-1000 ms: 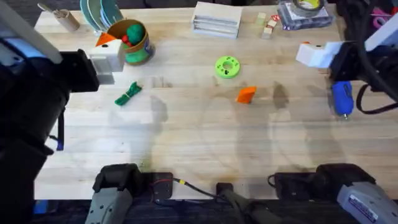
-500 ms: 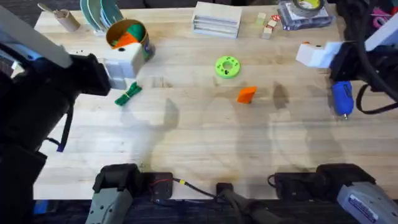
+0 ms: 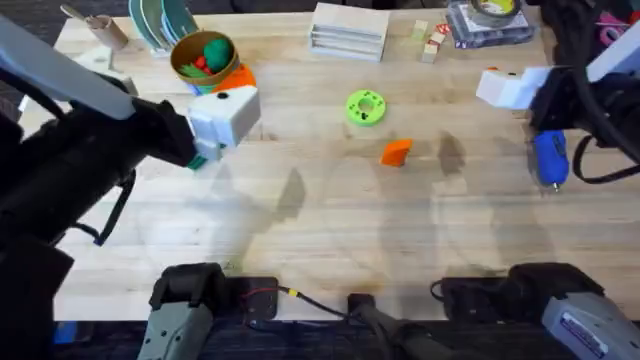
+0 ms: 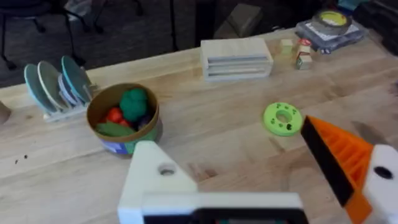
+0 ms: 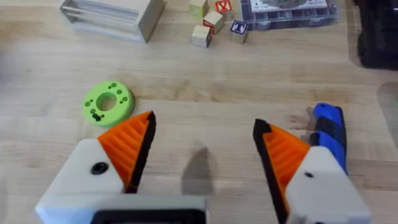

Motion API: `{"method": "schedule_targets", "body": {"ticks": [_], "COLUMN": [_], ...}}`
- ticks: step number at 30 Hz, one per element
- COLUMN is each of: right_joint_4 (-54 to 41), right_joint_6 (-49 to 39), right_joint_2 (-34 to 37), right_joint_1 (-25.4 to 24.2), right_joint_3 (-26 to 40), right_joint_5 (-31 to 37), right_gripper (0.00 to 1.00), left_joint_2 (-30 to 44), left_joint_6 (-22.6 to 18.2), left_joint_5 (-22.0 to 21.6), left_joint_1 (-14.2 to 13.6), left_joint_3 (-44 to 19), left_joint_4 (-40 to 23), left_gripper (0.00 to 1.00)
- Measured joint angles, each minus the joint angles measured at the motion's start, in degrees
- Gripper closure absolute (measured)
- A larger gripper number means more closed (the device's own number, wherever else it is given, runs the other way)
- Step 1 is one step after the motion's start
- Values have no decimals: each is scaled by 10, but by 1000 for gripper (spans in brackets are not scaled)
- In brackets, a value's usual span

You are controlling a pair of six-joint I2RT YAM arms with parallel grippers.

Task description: Pick up the gripper from the table and insert it into the empty holder that is missing its gripper. Then pick up a screw, insert it into the mounting hole, and use the screwdriver to tighten it. Finally, clean up the table by picking up the vegetable and placing it into the bucket.

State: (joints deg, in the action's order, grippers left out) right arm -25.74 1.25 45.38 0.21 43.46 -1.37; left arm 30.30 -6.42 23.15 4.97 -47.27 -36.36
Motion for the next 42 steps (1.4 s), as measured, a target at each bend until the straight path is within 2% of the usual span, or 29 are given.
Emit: {"method": "schedule_targets", "body": {"ticks": [7,13,20,34,39,42], "right_joint_4": [0,0,0,0,0,0], "right_joint_6": [0,0,0,0,0,0], "right_joint_2": [0,0,0,0,0,0], "right_joint_1": [0,0,0,0,0,0], "right_joint_3": [0,0,0,0,0,0], "right_joint_5": [0,0,0,0,0,0], "right_gripper": [9,9,8,8,9,8], "left_joint_2": [0,0,-8,-229,-292,-302], "left_joint_6": [0,-1,-21,-39,-29,-26], "left_joint_5": [43,54,56,57,34,22], "left_joint_1": [0,0,0,0,0,0], "left_joint_3": [0,0,8,170,224,262], "left_joint_4": [55,77,77,112,143,180], "left_gripper": [7,7,7,8,8,8]}}
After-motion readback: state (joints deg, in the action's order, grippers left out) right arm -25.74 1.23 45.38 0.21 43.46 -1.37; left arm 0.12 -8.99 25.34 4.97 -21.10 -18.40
